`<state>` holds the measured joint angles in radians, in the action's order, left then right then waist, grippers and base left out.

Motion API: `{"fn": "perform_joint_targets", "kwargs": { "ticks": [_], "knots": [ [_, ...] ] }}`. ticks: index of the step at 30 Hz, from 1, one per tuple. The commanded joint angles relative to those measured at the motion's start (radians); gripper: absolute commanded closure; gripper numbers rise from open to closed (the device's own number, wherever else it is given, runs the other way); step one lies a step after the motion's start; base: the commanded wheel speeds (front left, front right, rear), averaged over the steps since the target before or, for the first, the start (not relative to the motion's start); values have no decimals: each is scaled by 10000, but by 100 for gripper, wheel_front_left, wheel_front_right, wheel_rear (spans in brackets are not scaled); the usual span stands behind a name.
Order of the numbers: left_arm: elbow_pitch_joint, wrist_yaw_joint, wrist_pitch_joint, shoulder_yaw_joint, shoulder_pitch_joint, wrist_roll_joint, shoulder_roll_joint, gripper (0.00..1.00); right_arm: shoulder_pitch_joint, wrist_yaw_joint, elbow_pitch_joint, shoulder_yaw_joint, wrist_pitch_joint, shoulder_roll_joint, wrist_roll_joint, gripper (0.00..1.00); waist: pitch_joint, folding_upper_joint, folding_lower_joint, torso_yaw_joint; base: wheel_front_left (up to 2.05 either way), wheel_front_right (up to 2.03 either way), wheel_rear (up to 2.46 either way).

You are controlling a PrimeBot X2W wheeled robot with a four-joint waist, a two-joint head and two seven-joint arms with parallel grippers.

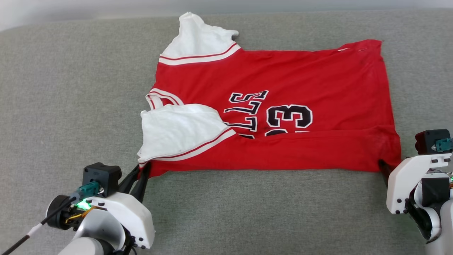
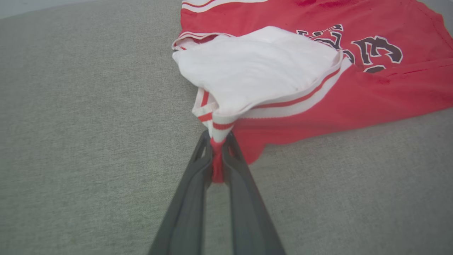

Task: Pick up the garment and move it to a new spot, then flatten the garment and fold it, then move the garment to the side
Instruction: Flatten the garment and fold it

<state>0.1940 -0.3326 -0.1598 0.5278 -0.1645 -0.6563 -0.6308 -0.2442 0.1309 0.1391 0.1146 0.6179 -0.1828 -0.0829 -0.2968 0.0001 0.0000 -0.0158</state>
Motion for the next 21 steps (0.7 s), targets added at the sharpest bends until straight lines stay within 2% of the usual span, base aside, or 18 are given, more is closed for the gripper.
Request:
{"fn": "perform_joint_targets", "kwargs": {
  "ticks": [1, 10, 11, 12, 13, 21],
  "knots": [
    [96, 72, 54, 48, -122, 89, 4, 100, -114, -4, 180, -3, 10, 73, 74, 0, -127, -1, 0, -124, 0, 0, 0],
    [19, 307, 174, 194, -410, 134, 87, 100, 3, 22, 1181, -576, 122, 174, -412, 0, -408, -1, 0, -252, 0, 0, 0],
    [-20, 321, 165, 193, -430, 114, 91, 100, 39, 24, 1269, -682, 169, 152, -499, 32, -420, -1, 0, -250, 0, 0, 0],
    [-65, 341, 163, 193, -445, 75, 100, 100, 66, 36, 1341, -751, 196, 148, -597, 69, -425, -1, 0, -245, 0, 0, 0],
    [-114, 366, 160, 190, -459, 44, 104, 100, 75, 39, 1396, -816, 203, 134, -687, 100, -424, -1, 0, -237, 0, 0, 0],
    [-572, 520, 131, 189, -200, -200, 9, 100, 78, -5, 1431, -673, -187, -274, -884, 100, 54, -1, 0, -34, 0, 0, 0]
  ]
}}
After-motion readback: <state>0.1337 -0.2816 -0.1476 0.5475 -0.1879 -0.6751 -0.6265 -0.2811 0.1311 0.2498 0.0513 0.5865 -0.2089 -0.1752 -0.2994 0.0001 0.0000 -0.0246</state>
